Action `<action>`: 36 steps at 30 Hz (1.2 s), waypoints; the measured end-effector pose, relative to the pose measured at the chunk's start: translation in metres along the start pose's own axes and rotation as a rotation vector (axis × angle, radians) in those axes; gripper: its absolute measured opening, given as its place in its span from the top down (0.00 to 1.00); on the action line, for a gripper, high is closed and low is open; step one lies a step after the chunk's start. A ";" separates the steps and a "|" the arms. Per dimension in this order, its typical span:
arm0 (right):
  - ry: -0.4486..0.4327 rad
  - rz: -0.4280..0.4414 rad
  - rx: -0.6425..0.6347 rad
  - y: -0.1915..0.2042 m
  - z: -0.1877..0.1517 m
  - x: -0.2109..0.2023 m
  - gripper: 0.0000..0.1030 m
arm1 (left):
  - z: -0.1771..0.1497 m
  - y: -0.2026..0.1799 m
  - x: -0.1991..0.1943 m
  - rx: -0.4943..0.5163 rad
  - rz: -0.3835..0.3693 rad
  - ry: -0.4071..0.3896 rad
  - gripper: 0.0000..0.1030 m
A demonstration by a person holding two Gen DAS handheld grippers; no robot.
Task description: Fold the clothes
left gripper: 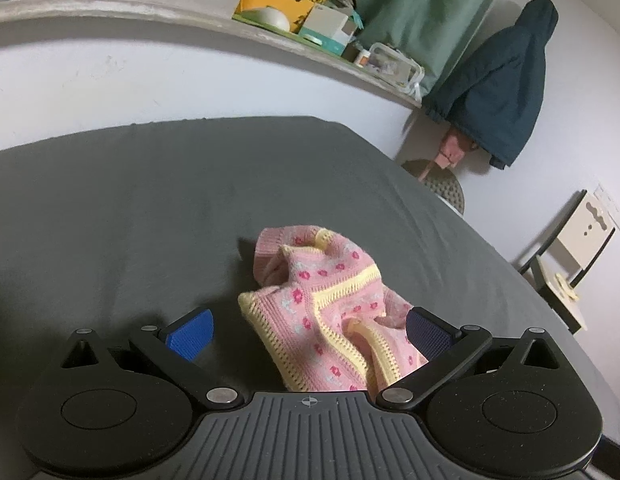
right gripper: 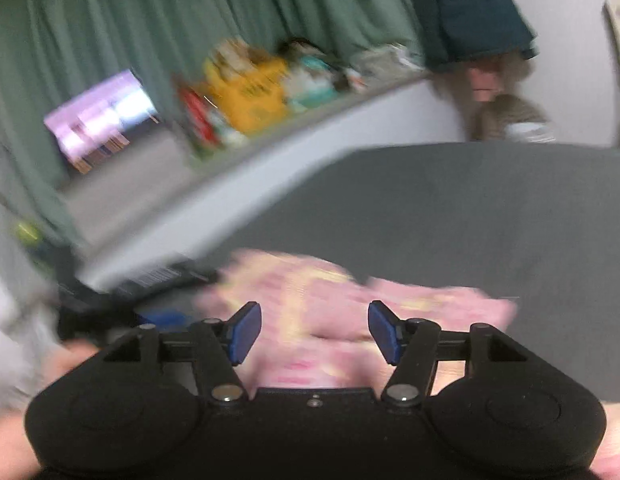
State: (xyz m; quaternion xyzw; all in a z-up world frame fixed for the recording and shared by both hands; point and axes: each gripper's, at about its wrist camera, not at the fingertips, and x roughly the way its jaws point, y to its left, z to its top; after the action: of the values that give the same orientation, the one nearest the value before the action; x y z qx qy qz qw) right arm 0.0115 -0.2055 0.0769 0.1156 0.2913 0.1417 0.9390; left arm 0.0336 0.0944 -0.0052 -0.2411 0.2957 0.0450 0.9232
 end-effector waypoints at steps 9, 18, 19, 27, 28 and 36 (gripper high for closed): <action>0.194 0.013 0.088 0.006 0.026 0.085 0.35 | -0.003 -0.008 -0.004 0.053 -0.003 -0.009 0.00; 0.167 0.023 0.082 0.018 0.032 0.114 0.94 | 0.001 0.007 -0.002 -0.028 0.011 -0.018 0.00; 0.145 0.048 0.012 0.032 0.026 0.104 0.94 | 0.002 0.009 -0.003 -0.042 0.012 -0.027 0.00; 0.137 0.157 -0.414 0.120 -0.038 0.060 0.94 | 0.011 0.036 -0.023 -0.206 0.022 -0.119 0.00; 0.156 0.158 -0.426 0.123 -0.047 0.061 0.93 | 0.012 0.038 -0.024 -0.211 0.021 -0.116 0.00; 0.113 0.137 -0.409 0.126 -0.068 0.025 0.58 | 0.017 0.041 -0.023 -0.196 -0.046 -0.003 0.00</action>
State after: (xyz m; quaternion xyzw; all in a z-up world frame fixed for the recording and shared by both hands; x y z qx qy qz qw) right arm -0.0335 -0.0706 0.0469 -0.0661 0.3003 0.2674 0.9132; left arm 0.0140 0.1401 0.0023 -0.3368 0.2828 0.0529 0.8965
